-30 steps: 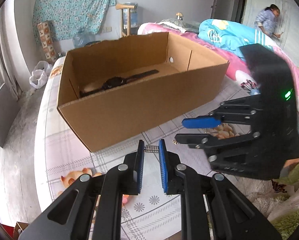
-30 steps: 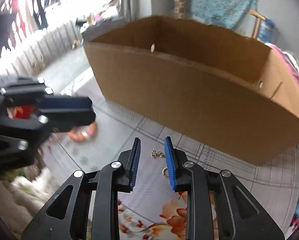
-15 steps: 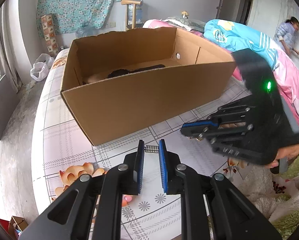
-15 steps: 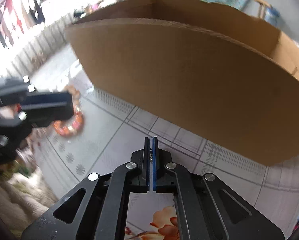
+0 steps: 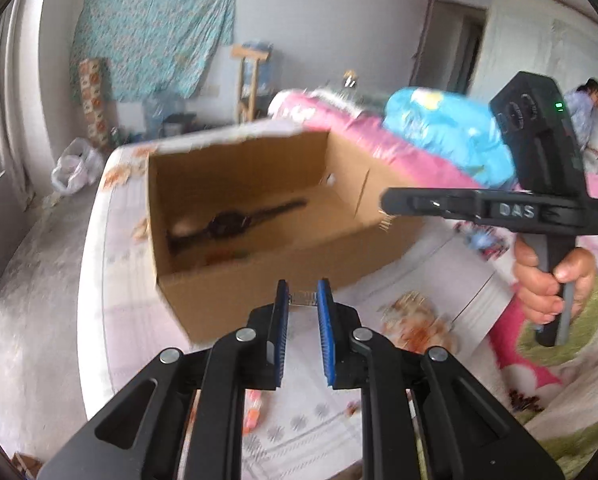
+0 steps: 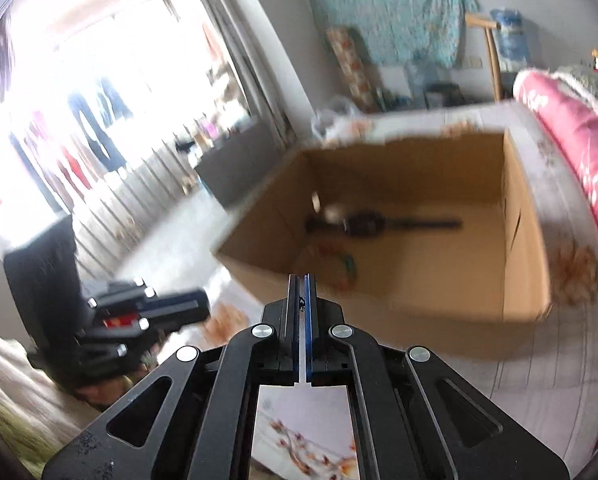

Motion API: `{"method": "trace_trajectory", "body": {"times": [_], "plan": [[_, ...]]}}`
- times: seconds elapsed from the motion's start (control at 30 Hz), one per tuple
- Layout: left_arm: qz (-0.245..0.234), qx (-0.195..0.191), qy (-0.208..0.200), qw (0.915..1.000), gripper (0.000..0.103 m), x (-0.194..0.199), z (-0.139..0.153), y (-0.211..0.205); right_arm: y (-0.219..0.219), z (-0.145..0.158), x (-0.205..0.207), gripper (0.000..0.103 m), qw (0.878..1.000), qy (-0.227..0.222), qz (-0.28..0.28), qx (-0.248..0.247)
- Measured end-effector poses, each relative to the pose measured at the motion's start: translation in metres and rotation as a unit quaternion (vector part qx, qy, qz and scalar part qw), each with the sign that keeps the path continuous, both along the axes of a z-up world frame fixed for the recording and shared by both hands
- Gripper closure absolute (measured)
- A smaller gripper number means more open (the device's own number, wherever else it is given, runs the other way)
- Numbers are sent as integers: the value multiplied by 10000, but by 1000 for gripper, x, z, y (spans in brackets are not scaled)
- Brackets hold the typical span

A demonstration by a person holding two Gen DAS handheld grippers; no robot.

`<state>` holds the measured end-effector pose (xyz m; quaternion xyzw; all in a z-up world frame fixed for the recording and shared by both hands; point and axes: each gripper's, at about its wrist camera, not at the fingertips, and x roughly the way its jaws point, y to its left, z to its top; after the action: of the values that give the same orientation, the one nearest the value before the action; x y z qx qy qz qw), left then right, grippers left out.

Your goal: Organize jewelry

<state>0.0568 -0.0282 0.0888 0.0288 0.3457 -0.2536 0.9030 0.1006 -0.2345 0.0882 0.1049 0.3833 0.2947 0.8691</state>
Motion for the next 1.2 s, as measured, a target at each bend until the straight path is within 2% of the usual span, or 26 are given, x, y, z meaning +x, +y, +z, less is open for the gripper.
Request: {"method": "trace_trajectory", "body": {"times": [0.13,0.23,0.33,0.4,0.43,0.5,0.57,0.83,1.0,1.1,1.2], "plan": [[-162,-143,-205,9996,89,25,15,-15,2,15,24,103,9994,-283,-209,-23],[-174,-111,-109,9997,89,55,13,-30,1,10,46,102,9993,-123,-362,-63],[-154,-150,141,9997,89,88,3,-40,-4,-2,66,96,9986,117,-495,-145],[-95,-200,267,9994,89,106,-2,-44,-11,-8,76,84,9974,241,-655,-190],[-69,-218,328,9992,88,115,-6,-46,-17,-11,75,82,9969,243,-730,-187],[-16,-204,335,9992,77,122,-10,-47,-24,-11,73,81,9962,249,-834,-83],[93,-184,345,9992,74,125,-12,-44,-30,-7,66,79,9959,205,-883,16],[253,-606,128,9978,68,108,-2,-17,-45,6,31,73,9957,-134,-910,69],[246,-575,-66,9980,67,80,3,-4,-51,12,2,70,9959,-302,-849,87],[76,-526,-143,9985,67,56,4,0,-51,11,-19,70,9965,-341,-754,73],[-313,-558,-82,9979,67,28,1,0,-48,3,-40,70,9978,-247,-619,45]]}}
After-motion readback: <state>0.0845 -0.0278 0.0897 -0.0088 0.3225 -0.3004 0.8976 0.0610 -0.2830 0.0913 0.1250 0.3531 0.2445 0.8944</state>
